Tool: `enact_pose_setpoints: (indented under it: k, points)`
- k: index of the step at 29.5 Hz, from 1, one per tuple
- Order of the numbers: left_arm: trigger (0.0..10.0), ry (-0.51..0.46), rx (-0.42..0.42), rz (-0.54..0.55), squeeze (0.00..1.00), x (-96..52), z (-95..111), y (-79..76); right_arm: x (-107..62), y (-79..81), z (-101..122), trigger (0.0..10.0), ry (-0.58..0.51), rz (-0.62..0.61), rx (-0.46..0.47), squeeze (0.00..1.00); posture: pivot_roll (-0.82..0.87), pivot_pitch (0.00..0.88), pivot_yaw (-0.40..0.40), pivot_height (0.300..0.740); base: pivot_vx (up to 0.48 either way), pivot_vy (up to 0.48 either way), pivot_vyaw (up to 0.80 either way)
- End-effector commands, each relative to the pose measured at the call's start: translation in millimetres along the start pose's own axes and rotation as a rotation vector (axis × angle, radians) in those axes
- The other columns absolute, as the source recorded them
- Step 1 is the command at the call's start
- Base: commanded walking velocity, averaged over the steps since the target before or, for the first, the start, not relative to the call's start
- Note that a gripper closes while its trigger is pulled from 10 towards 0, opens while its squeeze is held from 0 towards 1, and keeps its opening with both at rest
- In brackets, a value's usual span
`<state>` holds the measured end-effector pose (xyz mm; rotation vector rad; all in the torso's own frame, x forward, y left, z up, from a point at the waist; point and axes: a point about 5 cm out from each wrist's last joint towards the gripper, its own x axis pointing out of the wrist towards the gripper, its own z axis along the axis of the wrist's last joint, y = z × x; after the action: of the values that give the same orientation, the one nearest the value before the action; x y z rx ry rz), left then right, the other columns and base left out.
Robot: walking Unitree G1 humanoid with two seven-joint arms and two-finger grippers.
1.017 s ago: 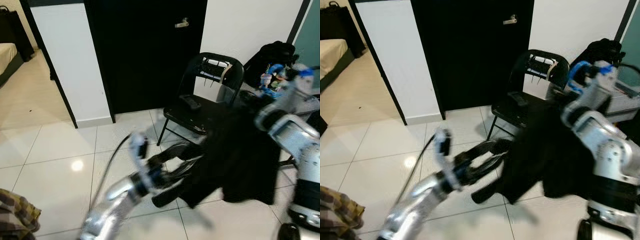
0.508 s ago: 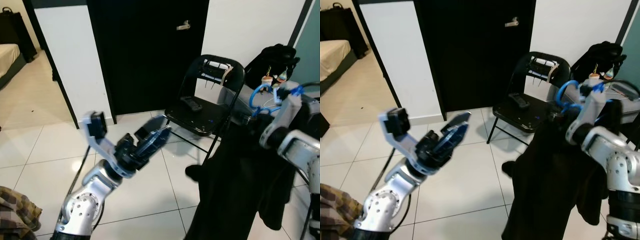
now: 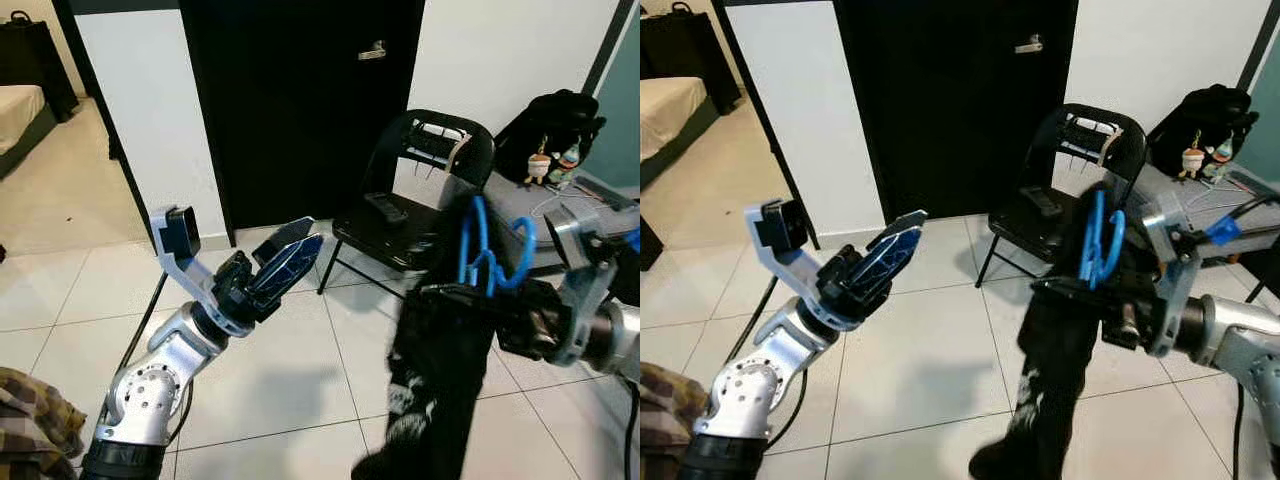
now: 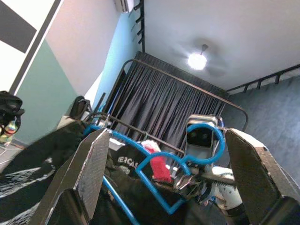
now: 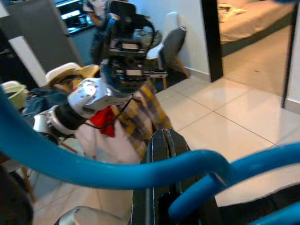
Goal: Hang hanger
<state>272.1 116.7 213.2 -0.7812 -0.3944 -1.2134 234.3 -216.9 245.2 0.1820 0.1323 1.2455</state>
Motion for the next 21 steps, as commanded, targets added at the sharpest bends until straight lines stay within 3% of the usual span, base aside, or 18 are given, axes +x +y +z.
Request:
enact_pose_setpoints:
  k: [1,2,5,8,10,11,15,19,20,21]
  points:
    - [10.0,0.035,0.03,0.007,0.0,-2.1,3.3,4.3,-2.0,7.6,11.0,0.0,-0.016,0.046,-0.048,0.0,-0.14,0.0,-0.008,0.74,0.0,0.0,0.0]
    - [10.0,0.031,0.057,0.005,0.0,0.1,14.9,12.3,-5.2,13.9,22.1,0.0,-0.028,0.132,-0.061,0.0,-0.15,0.0,-0.004,0.74,0.0,0.0,0.0]
    - [10.0,0.001,0.052,0.006,0.0,4.4,25.6,18.8,-7.4,20.1,30.5,0.0,-0.032,0.216,-0.079,0.0,-0.16,0.0,-0.005,0.74,0.0,0.0,0.0]
    - [10.0,-0.064,-0.01,0.045,0.0,16.3,32.7,28.5,-7.2,26.4,39.4,0.0,-0.045,0.304,-0.107,0.0,-0.16,0.0,-0.004,0.74,0.0,0.0,0.0]
    - [10.0,-0.064,-0.066,0.171,0.0,31.3,14.7,37.8,-2.4,28.9,38.7,0.0,-0.056,0.334,-0.125,0.0,-0.15,0.0,-0.002,0.74,0.0,0.0,0.0]
    - [10.0,-0.064,-0.066,0.171,0.0,31.3,14.7,37.8,-2.4,28.9,38.7,0.0,-0.056,0.334,-0.125,0.0,-0.15,0.0,-0.002,0.74,0.0,0.0,0.0]
    - [10.0,-0.062,-0.181,0.296,0.0,55.4,-15.7,38.3,5.1,34.5,34.5,0.0,-0.058,0.374,-0.132,0.0,-0.14,0.0,0.0,0.74,0.0,0.0,0.0]
    - [10.0,-0.032,-0.206,0.328,0.0,64.5,-33.1,35.3,8.1,34.8,33.3,0.0,-0.057,0.377,-0.139,0.0,-0.14,0.0,0.009,0.74,0.0,0.0,0.0]
    - [10.0,0.019,-0.214,0.338,0.0,71.3,-51.5,31.3,10.5,33.5,33.1,0.0,-0.057,0.378,-0.144,0.0,-0.14,0.0,0.019,0.74,0.0,0.0,0.0]
    - [10.0,0.019,-0.214,0.338,0.0,71.3,-51.5,31.3,10.5,33.5,33.1,0.0,-0.057,0.378,-0.144,0.0,-0.14,0.0,0.019,0.74,0.0,0.0,0.0]
